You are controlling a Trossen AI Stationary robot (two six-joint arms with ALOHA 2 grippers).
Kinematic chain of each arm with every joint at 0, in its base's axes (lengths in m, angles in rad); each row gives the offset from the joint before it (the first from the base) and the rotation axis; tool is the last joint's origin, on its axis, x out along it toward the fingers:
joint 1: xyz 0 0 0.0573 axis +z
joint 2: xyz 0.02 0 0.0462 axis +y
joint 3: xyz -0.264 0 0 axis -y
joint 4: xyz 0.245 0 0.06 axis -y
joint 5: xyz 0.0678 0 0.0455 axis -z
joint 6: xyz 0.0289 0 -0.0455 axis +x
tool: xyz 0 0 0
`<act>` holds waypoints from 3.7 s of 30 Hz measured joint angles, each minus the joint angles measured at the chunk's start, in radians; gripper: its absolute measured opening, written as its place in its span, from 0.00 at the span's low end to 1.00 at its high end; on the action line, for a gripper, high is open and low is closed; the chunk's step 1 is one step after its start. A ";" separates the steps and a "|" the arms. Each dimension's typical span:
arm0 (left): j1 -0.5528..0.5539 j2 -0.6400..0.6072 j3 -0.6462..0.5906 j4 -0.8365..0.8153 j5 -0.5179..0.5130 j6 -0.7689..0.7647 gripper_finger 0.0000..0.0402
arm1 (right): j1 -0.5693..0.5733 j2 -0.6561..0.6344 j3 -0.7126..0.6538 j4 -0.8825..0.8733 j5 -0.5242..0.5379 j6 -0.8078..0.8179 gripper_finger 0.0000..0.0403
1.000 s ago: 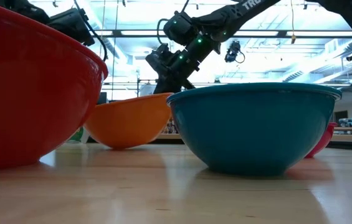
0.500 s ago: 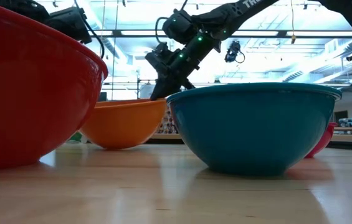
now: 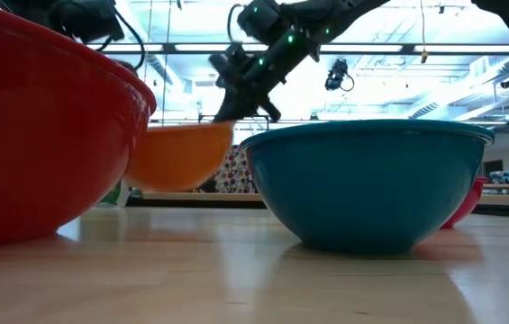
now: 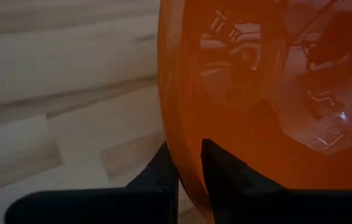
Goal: Nest bowls inside each other
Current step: Stack the orange bowl on top of the red bowl, then stack the green bowl on top of the orange bowl
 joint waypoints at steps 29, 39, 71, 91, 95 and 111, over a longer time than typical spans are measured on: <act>-0.366 -0.033 0.384 -0.514 0.169 -0.219 0.13 | 0.226 -0.008 0.276 -0.257 -0.129 0.098 0.18; -0.602 0.067 0.389 -0.483 0.131 -0.382 0.13 | 0.308 -0.003 0.220 -0.209 -0.124 0.103 0.43; -0.875 0.437 0.382 -0.500 0.108 -0.629 0.24 | 0.285 -0.004 0.162 -0.202 -0.286 -0.064 0.48; -0.869 0.428 0.491 -0.607 0.151 -0.591 0.63 | 0.251 -0.006 0.162 -0.201 -0.310 -0.080 0.48; -0.869 0.428 0.544 -0.637 0.138 -0.578 0.63 | 0.237 -0.006 0.162 -0.196 -0.312 -0.080 0.48; -0.771 0.417 0.737 -0.720 -0.182 -0.324 0.55 | 0.135 -0.039 0.161 -0.236 -0.337 -0.060 0.46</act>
